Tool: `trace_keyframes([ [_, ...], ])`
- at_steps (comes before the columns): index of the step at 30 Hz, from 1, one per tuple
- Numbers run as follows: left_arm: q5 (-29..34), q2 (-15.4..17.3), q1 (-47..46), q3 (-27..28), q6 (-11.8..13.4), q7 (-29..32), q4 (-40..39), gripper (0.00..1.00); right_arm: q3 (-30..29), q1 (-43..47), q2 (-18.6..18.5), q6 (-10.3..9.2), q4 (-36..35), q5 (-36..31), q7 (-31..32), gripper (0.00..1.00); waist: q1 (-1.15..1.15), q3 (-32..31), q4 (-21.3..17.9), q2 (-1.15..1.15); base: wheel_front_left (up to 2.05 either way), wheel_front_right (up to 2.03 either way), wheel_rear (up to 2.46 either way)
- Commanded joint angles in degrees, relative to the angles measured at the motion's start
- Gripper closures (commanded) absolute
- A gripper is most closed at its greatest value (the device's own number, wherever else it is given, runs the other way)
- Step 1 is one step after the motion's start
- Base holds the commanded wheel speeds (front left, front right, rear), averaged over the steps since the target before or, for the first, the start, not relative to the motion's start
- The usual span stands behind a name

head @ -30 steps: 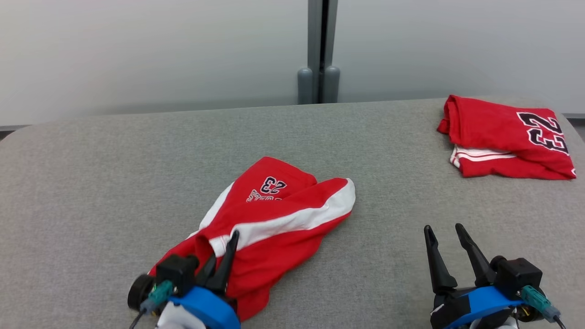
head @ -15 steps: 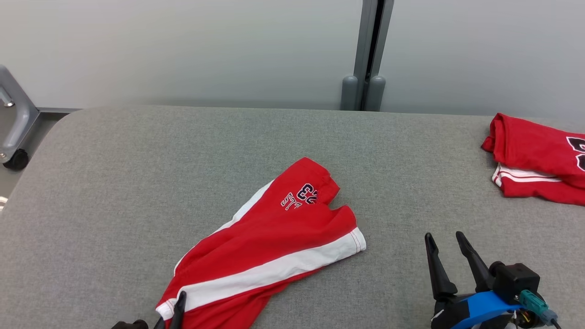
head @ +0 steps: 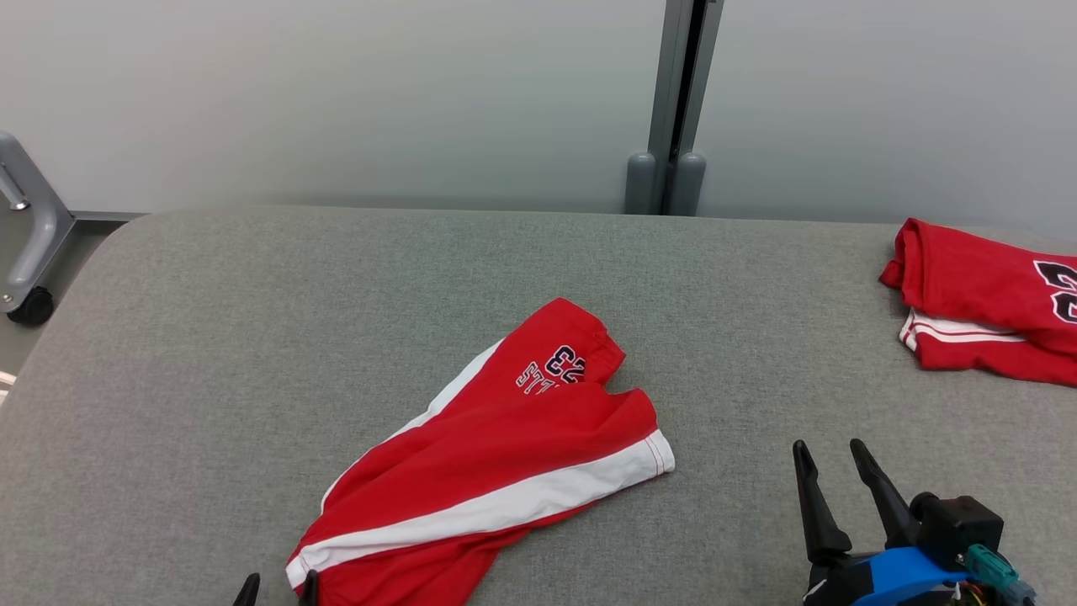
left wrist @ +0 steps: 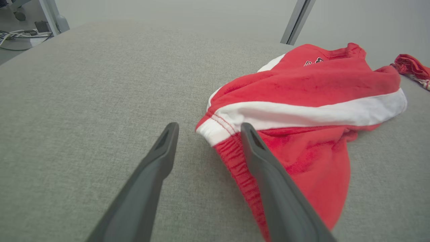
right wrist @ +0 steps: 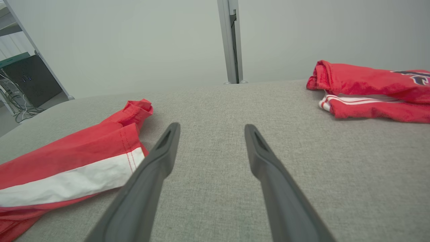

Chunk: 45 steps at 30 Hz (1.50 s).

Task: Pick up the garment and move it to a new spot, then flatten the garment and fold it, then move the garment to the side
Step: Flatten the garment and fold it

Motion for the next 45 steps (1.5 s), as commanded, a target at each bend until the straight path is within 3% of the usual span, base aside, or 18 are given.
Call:
trace_keyframes([
  [1, 0.27, 0.25, 0.52, 0.78, -0.04, -0.24, 0.05, 0.00, -0.27, 0.60, -0.11, 0.01, -0.25, -0.41, -0.03, 0.00, 0.00, -0.02, 0.12, 0.01, 0.00, 0.00, 0.00],
  [6, 1.78, -0.12, 0.21, 4.79, 0.54, -0.25, -2.82, 0.00, -0.90, 0.72, -0.11, 0.01, -0.43, -0.51, -0.03, 0.00, 0.00, -0.04, 0.63, 0.01, 0.00, 0.00, 0.00],
  [12, 6.10, -3.72, -3.65, 9.58, 0.44, -0.24, -9.02, 0.00, -0.64, 0.11, -0.12, 0.01, -0.89, -0.77, -0.03, 0.00, 0.00, -0.46, 0.48, 0.01, 0.00, 0.00, 0.00],
  [22, 13.76, -8.60, -7.48, 14.56, -1.08, -0.24, -12.01, 0.00, -0.81, 0.54, -0.09, 0.01, -5.76, -1.77, -0.03, 0.00, 0.00, -1.45, -3.80, 0.01, 0.00, 0.00, 0.00],
  [30, 16.24, -9.02, -7.78, 14.94, -2.75, -0.24, -8.43, 0.00, -1.27, 2.49, -0.12, 0.01, -10.53, -2.55, -0.03, 0.00, 0.00, -1.67, -6.52, 0.01, 0.00, 0.00, 0.00],
  [45, 17.14, -8.62, -7.95, 14.45, -3.57, -0.24, -6.36, 0.00, -0.81, 3.44, -0.12, 0.01, -10.18, -3.09, -0.03, 0.00, 0.00, -1.50, -7.51, 0.01, 0.00, 0.00, 0.00],
])
